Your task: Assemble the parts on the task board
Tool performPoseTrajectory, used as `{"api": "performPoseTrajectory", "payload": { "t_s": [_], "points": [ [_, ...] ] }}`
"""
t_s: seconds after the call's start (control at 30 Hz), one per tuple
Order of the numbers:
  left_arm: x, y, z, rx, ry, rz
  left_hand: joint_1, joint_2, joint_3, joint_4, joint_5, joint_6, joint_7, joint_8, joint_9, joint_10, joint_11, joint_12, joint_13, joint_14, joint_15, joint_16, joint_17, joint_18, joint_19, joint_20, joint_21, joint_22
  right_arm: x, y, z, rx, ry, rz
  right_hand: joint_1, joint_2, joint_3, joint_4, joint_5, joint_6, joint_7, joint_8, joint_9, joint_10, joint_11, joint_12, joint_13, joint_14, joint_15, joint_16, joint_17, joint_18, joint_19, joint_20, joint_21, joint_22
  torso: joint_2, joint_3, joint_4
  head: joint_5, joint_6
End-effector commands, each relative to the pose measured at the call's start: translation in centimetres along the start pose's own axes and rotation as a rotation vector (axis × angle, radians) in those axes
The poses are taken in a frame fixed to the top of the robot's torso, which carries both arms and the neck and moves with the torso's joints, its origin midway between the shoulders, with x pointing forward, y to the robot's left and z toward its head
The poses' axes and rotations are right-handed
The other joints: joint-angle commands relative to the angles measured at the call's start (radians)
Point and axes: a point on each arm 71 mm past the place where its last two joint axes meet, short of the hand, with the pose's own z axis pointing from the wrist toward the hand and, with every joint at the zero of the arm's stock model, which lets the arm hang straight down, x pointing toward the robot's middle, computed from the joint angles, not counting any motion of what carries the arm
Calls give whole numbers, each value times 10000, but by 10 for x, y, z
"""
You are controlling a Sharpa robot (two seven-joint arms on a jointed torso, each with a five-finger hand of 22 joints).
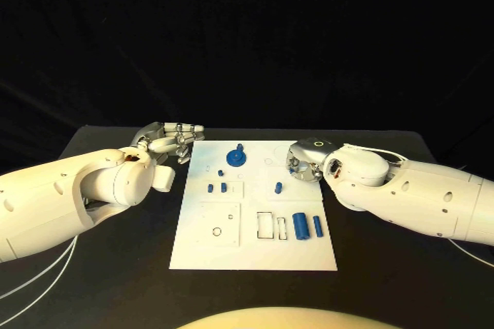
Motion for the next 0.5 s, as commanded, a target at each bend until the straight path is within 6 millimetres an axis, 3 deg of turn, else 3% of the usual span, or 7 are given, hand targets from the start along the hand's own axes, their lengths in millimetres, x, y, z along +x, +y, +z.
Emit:
{"api": "performPoseTrajectory", "payload": {
  "t_s": [0.03,0.33,0.5],
  "points": [
    [3,-2,0,81,189,-90,17,62,-12,-62,35,-25,27,33,-13,-73,31,41,11,-74,-27,-58,-14,124,-61,13,-53,-20,7,2,0,-105,372,-174,-148,0,114,-6,-31,123,-3,-24,23,132,-6,-49,-41,457,3,77,23,-153,92,-8,72,1025,-3,-4,-3,29,-25],
    [3,-2,0,38,185,-31,33,83,-17,-86,34,-50,42,25,-22,-131,45,72,22,-77,-18,-53,-2,122,-52,17,-65,-25,9,3,1,-33,345,-132,-157,242,639,-295,-363,416,-93,65,106,448,-104,-36,-118,470,-89,119,49,-202,205,-83,331,1204,-19,-8,-5,55,-62],
    [2,-1,0,-15,205,16,31,99,-48,-105,16,-107,70,1,-39,-200,66,118,38,6,-3,60,172,69,115,26,108,148,9,2,0,16,225,-89,-292,249,965,-500,-407,505,-113,69,148,574,-126,-98,-197,456,-107,71,-49,-221,243,-109,426,1283,-21,-13,2,59,-75]
  ]
}}
